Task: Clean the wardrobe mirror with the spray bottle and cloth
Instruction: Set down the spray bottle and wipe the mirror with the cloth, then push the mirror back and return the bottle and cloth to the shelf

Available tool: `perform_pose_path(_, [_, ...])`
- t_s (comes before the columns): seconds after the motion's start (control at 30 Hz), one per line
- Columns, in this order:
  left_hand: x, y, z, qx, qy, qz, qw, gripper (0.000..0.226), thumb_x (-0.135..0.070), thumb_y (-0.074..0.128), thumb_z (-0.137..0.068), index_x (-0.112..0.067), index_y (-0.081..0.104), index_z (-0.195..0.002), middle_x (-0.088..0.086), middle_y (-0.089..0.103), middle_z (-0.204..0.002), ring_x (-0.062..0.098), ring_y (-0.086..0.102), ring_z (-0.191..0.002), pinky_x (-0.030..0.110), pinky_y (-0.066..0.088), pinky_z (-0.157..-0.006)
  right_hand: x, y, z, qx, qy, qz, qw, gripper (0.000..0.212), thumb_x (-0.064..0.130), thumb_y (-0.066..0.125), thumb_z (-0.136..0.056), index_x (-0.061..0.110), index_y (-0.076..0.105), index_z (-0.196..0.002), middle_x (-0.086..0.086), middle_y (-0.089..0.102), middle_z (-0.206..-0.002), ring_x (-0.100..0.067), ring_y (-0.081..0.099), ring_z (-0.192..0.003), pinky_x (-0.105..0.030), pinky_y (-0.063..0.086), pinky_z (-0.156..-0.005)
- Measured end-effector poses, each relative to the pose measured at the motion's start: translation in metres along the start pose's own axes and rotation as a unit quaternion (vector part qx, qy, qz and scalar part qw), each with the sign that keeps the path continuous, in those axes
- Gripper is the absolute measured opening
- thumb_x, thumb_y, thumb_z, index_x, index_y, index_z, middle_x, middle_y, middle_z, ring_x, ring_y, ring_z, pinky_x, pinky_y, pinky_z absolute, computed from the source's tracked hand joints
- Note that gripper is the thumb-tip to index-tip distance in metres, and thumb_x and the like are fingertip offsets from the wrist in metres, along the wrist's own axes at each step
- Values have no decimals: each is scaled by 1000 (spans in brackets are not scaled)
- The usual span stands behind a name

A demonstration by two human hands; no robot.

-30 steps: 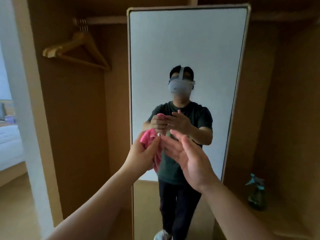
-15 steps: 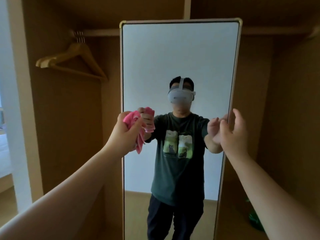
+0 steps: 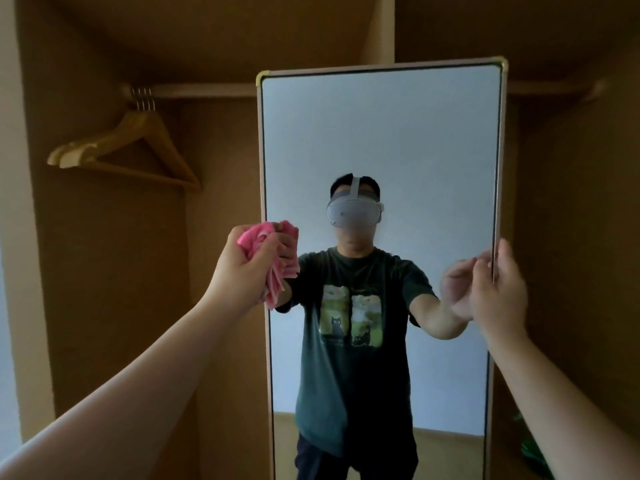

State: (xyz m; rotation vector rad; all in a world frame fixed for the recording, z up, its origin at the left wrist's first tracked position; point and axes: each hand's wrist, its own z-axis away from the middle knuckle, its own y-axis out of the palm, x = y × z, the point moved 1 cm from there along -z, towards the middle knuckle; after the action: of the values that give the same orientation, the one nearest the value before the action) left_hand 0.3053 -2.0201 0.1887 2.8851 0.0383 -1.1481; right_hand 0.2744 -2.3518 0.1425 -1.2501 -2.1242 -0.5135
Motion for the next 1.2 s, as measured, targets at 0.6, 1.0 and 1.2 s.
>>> perform_pose_path(0.6, [34,-8,-30,97,-23,34,994,19,-34,53,-95,-23,48,-110,3,68,-86,16,69,-68,25,55,-49,29,-33,50,-34,-153,19,987,50,32,39,-100,18,34,-148,-3,56,-99,-19,55,-89,-40,51,-84])
perform_pose_path(1.0, [47,11,-22,145,-53,62,986,27,-41,53,-93,-28,46,-114,4,68,-94,13,70,-76,20,53,-61,53,-25,75,-37,-188,3,981,54,38,39,-97,25,27,-148,2,50,-99,-8,53,-89,-12,46,-72])
perform_pose_path(1.2, [44,20,-25,145,-56,88,984,26,-38,53,-94,-27,45,-116,3,68,-94,11,69,-74,15,51,-55,64,-15,85,-18,-195,3,981,51,32,42,-98,32,24,-145,-3,52,-130,-10,52,-120,-19,48,-95])
